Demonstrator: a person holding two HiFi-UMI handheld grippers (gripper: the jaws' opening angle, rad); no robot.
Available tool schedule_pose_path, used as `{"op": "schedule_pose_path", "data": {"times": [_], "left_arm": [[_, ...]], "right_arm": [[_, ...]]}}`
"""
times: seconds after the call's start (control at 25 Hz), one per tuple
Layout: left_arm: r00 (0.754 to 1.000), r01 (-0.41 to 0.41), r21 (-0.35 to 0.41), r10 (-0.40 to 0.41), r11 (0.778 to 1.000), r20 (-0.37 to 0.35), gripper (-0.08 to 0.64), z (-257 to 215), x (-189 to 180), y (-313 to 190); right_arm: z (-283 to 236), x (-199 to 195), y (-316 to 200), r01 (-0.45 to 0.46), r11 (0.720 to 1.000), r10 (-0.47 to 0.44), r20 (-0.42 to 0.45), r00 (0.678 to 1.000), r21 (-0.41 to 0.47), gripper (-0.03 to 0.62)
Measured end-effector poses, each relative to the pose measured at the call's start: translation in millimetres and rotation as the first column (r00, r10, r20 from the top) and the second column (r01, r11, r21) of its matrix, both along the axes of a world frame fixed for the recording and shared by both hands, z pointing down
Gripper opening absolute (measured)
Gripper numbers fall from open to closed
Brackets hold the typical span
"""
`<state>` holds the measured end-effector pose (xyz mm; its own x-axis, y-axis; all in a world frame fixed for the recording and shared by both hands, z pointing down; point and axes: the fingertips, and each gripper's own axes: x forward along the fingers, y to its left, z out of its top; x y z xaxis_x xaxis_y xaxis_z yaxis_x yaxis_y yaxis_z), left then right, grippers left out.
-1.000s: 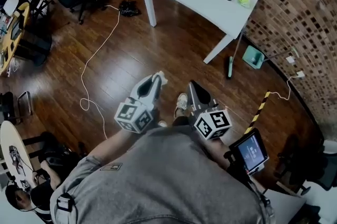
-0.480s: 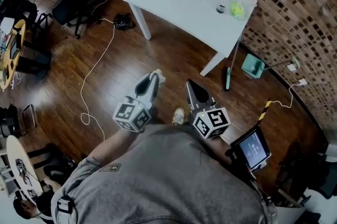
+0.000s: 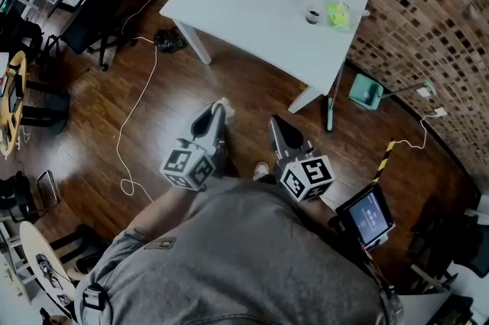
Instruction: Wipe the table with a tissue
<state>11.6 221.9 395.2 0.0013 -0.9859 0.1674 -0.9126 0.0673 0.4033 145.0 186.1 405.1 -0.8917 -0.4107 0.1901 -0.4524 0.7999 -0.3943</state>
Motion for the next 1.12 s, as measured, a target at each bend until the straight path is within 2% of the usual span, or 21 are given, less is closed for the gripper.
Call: {"op": "schedule_pose_path", "data": {"times": [0.28,0.52,0.72,0.92,1.12], "left_arm": [[0.996,-0.085,0.005,0.085,0.996,-0.025,0.038,14.2,-58.4,-70.8],[0.981,-0.192,0.004,0.192,0.981,-0.044,0.038,9.3,-117.5,-130.8],[0.968,-0.244,-0.002,0.244,0.97,-0.057,0.038,11.1,-163.2,-166.3],[0.957,-0.285,-0.012,0.283,0.959,-0.063,0.038,15.2,-191.8,-196.9],[0.953,-0.299,-0.024,0.297,0.954,-0.061,0.038,23.0,-199.2,-219.8]], "right_arm": [[17.4,-46.6,-61.6,-0.123,0.992,0.122,-0.036,0.992,-0.009,0.012],[4.0,-108.7,-110.2,-0.221,0.975,0.22,-0.056,0.974,-0.002,0.012],[2.0,-152.9,-139.0,-0.281,0.96,0.281,-0.071,0.957,-0.001,0.012],[1.5,-177.3,-163.6,-0.332,0.943,0.331,-0.082,0.94,-0.001,0.012],[7.5,-180.6,-183.2,-0.358,0.934,0.356,-0.084,0.931,-0.006,0.012]]}}
